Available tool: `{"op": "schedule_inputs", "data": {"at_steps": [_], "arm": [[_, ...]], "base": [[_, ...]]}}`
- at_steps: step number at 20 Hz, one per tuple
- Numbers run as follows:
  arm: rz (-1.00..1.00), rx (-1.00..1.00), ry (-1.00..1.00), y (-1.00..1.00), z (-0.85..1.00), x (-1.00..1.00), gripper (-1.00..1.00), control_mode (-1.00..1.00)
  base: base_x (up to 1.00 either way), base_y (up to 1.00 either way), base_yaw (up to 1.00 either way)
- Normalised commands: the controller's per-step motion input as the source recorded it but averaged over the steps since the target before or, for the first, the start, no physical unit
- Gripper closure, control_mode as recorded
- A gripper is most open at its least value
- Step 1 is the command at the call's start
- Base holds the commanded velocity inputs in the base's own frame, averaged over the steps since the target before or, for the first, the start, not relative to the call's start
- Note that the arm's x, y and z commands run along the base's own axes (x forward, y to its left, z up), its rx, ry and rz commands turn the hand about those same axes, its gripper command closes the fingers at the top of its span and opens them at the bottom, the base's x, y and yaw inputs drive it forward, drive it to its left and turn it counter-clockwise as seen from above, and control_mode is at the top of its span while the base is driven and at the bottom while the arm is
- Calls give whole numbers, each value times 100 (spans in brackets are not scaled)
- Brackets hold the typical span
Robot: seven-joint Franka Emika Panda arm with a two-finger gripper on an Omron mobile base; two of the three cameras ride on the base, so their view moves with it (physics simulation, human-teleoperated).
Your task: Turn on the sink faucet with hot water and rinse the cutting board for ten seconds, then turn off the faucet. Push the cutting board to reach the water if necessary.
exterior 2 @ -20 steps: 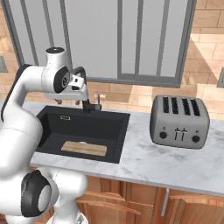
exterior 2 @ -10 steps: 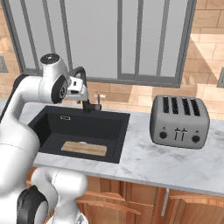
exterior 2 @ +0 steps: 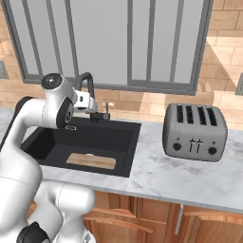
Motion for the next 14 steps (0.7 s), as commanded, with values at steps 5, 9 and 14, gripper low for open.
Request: {"op": "schedule_inputs", "data": {"at_steps": [5, 9, 14], "arm": [[0, 0, -13, -6, 0, 0, -100, -100], [0, 0, -13, -4, 0, 0, -100, -100], [0, 1, -11, -6, 0, 0, -100, -100]], "base": [[0, 0, 0], [0, 0, 0], [0, 0, 0]]}}
